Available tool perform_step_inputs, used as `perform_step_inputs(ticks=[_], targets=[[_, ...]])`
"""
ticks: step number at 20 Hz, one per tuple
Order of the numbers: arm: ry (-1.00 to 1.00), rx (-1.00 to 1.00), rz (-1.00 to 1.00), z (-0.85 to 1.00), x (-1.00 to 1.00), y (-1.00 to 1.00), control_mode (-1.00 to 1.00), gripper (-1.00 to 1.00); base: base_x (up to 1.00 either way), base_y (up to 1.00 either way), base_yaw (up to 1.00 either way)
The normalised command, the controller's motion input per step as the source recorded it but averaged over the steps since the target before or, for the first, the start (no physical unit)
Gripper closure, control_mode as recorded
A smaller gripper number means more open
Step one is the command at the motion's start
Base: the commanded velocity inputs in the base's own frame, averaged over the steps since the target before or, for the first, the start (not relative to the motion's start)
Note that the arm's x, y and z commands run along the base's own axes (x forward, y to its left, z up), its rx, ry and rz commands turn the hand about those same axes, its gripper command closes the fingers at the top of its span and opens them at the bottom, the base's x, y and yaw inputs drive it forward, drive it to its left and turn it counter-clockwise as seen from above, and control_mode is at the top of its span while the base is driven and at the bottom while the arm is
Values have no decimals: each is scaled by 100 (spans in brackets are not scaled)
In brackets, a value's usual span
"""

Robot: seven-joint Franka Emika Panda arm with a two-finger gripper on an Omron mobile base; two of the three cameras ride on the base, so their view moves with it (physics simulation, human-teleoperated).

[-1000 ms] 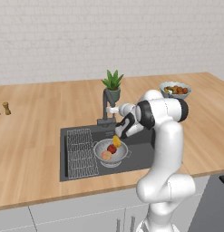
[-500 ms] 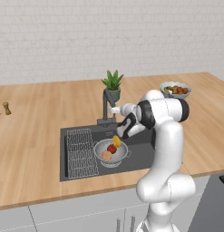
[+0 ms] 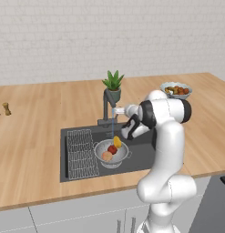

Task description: Put the colander in the sink, put the mango, peach, apple in the colander, and turn on the sink faucet and pour water over the colander.

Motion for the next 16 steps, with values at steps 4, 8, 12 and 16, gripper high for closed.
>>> perform_step_inputs(ticks=[4, 8, 12, 16], targets=[[0, 0, 0, 0, 0, -66, -100, -100, 0, 0, 0], [0, 0, 0, 0, 0, -54, -100, -100, 0, 0, 0], [0, 0, 0, 0, 0, -43, -100, -100, 0, 0, 0], [0, 0, 0, 0, 0, -29, -100, -100, 0, 0, 0]])
